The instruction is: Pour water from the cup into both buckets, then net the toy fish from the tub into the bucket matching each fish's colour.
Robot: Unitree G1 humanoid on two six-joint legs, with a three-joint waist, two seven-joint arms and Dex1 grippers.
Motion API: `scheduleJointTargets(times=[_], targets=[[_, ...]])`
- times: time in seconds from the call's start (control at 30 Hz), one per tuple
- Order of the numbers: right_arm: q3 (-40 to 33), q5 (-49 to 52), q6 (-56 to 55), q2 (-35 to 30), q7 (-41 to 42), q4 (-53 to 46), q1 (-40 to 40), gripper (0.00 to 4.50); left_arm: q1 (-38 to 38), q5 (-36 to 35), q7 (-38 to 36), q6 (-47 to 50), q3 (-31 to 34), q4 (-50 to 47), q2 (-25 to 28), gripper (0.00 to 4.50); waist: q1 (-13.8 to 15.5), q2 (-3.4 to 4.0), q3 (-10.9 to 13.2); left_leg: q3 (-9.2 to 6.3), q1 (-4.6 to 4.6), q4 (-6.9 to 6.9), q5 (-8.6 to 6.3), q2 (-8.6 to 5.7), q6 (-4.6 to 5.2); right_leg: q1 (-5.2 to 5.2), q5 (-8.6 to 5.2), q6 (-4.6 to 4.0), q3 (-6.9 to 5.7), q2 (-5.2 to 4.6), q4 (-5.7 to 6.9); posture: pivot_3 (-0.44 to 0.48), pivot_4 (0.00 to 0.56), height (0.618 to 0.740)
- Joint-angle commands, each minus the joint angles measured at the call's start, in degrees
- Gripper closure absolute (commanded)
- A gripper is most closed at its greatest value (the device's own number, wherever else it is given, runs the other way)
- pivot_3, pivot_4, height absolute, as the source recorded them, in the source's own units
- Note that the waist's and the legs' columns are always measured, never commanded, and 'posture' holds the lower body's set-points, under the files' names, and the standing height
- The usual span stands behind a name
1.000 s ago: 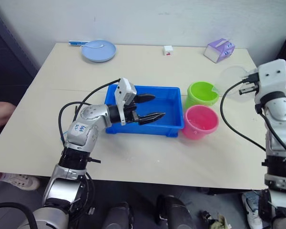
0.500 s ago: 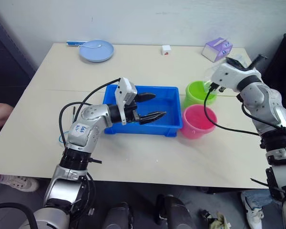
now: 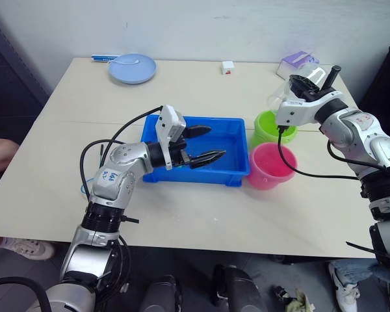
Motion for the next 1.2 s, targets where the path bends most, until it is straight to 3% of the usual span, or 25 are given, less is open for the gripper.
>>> scheduleJointTargets(times=[0.03, 0.13, 0.33, 0.5, 0.67, 0.8, 0.97, 1.2], targets=[[-2.14, 0.62, 0.16, -1.43, -0.18, -1.82, -0.03, 3.83, -0.19, -0.42, -0.36, -0.67, 0.40, -2.11, -0.51, 0.00, 0.01, 0.00, 0.00, 0.00, 0.00, 0.00, 0.00, 0.00, 0.00, 0.00, 0.00, 0.00, 0.00, 0.00, 0.00, 0.000, 0.150, 0.739], [-4.72, 3.92, 1.59, -0.87, 0.34, -1.68, 1.39, 3.83, -0.69, -0.46, -0.60, -0.61, 0.37, -1.74, -0.73, 0.00, 0.06, 0.00, 0.00, -0.02, -0.02, 0.00, 0.00, 0.00, 0.00, 0.00, 0.00, 0.00, -0.02, 0.00, -0.01, 0.000, 0.150, 0.739], [-18.73, 21.50, 12.02, 4.42, 4.02, -5.27, 8.34, 3.83, -2.04, -0.75, -2.52, -0.37, 0.14, -0.69, -0.77, 0.00, 0.18, 0.00, 0.00, -0.10, -0.09, 0.04, 0.02, 0.00, 0.03, 0.01, 0.01, 0.01, -0.13, -0.02, -0.01, 0.000, 0.150, 0.739], [-33.62, 36.82, 24.92, 11.24, 3.90, -16.80, 16.32, 3.83, -1.44, -1.88, -7.38, 0.73, -1.48, -3.30, 0.42, 0.00, 0.14, 0.00, 0.00, -0.16, -0.15, 0.05, 0.03, 0.00, 0.06, -0.01, 0.01, 0.01, -0.19, -0.02, 0.00, 0.000, 0.150, 0.739], [-53.13, 58.12, 42.67, 20.27, -0.16, -36.60, 23.62, 3.83, -0.96, -4.62, -10.11, 4.09, -1.21, -5.54, 1.11, 0.00, 0.20, 0.01, 0.00, -0.21, -0.17, 0.03, 0.04, 0.01, 0.05, -0.03, 0.01, 0.01, -0.18, -0.02, 0.02, 0.000, 0.150, 0.739], [-60.83, 68.55, 54.93, 24.77, -2.83, -48.72, 31.49, 3.83, 0.43, -5.78, -12.67, 5.27, -1.63, -7.52, 2.46, 0.00, 0.62, 0.02, 0.00, -0.30, -0.18, 0.07, 0.05, -0.02, 0.06, 0.00, 0.01, 0.01, -0.20, -0.04, 0.01, 0.000, 0.150, 0.739], [-65.84, 80.30, 58.41, 34.85, -5.38, -59.25, 42.47, 3.83, 0.71, -4.22, -12.79, 4.65, -2.48, -7.36, 3.11, 0.00, 0.54, 0.05, 0.01, -0.22, -0.05, 0.02, 0.05, -0.03, 0.05, 0.06, 0.01, 0.01, -0.11, -0.01, 0.05, 0.000, 0.150, 0.739], [-60.30, 77.92, 52.74, 41.51, -7.66, -59.51, 50.58, 3.83, 0.79, -6.24, -15.33, 7.07, -2.76, -9.40, 3.97, 0.00, 0.10, 0.12, -0.01, 0.03, 0.24, -0.10, 0.07, -0.03, 0.02, 0.09, 0.01, 0.01, 0.19, 0.08, 0.12, 0.000, 0.150, 0.739]])
